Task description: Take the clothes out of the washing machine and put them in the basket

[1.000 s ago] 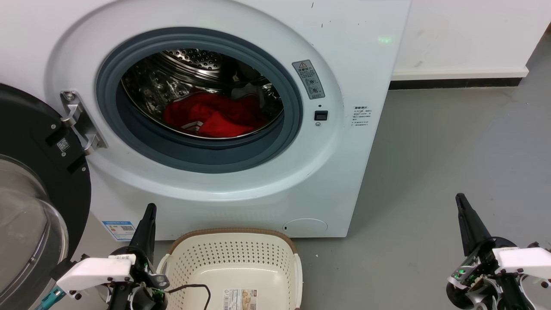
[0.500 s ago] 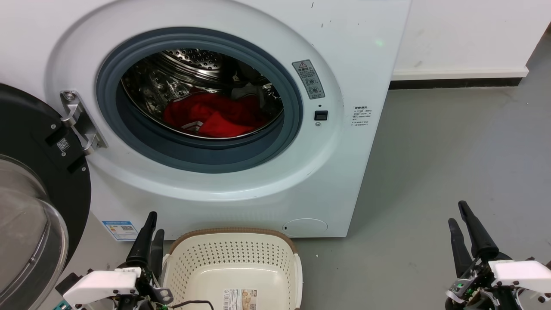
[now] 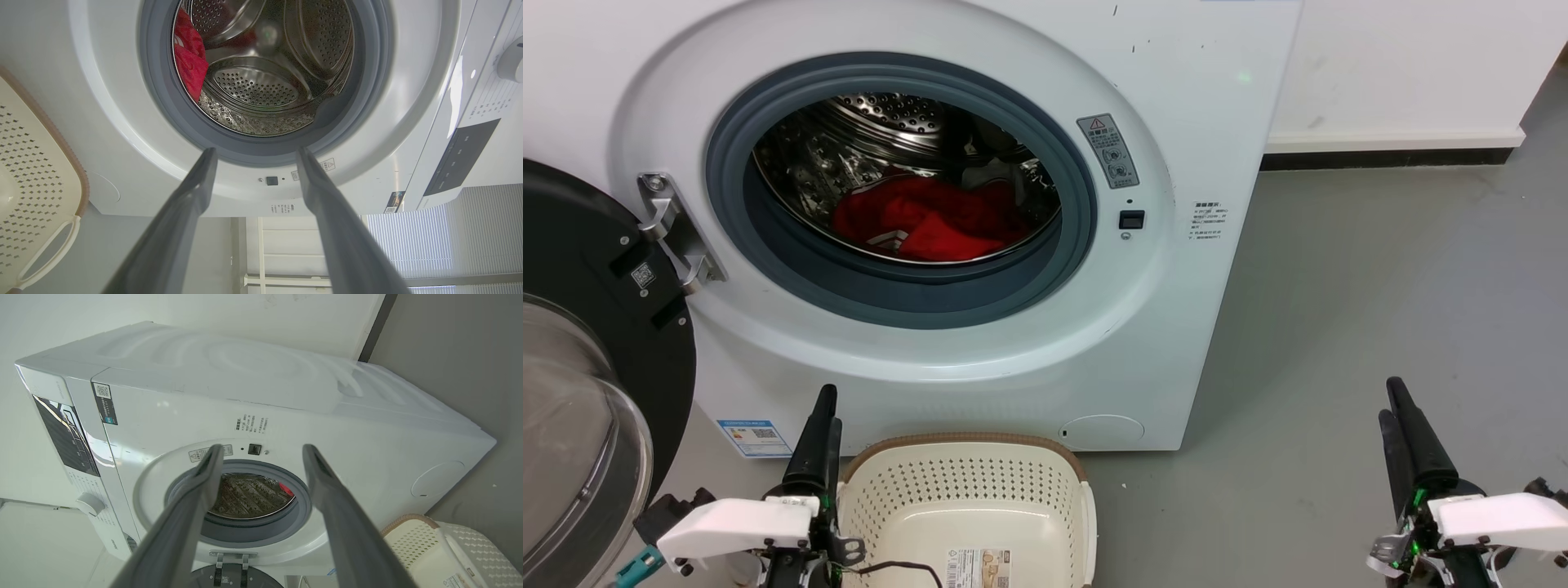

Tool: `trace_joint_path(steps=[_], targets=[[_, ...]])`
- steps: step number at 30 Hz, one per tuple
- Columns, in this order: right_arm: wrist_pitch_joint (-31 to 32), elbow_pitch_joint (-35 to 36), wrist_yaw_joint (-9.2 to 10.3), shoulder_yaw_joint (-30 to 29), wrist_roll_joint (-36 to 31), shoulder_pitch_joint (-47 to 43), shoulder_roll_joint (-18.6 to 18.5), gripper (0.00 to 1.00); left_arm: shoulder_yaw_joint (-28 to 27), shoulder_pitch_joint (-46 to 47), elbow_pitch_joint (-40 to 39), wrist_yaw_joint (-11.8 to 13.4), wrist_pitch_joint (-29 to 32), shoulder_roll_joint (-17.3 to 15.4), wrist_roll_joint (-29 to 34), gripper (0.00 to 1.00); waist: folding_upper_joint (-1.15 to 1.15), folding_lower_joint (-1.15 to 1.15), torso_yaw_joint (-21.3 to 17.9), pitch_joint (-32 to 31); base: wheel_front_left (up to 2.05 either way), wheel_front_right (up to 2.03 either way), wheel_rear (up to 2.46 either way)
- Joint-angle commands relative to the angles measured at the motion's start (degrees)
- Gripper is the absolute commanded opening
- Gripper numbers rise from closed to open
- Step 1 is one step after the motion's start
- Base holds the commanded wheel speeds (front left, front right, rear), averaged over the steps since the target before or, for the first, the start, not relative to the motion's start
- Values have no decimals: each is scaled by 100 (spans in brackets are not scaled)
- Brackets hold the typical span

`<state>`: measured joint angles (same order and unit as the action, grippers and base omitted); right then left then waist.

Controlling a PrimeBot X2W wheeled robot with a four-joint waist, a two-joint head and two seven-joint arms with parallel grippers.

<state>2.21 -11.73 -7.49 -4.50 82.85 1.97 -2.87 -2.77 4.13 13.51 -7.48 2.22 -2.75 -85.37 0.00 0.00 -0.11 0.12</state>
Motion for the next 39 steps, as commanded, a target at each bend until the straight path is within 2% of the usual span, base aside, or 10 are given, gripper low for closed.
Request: trace_joint_path(steps=[1,7,20,39], targets=[[-51,176,0,32,-235,54,-9,100,18,185,-153,0,-55,-12,189,100,0,0,0,-1,0,0,0],[-200,366,0,88,-1095,-28,-8,100,106,200,-339,17,-203,-12,865,100,0,0,-3,-2,0,0,0],[-490,691,0,189,-2798,-192,-7,100,434,242,-557,259,-490,-13,2458,100,0,0,-11,-6,0,0,0],[-762,860,0,311,-4607,-390,-6,100,562,281,-606,393,-850,-49,4501,100,0,0,-3,0,0,0,0]])
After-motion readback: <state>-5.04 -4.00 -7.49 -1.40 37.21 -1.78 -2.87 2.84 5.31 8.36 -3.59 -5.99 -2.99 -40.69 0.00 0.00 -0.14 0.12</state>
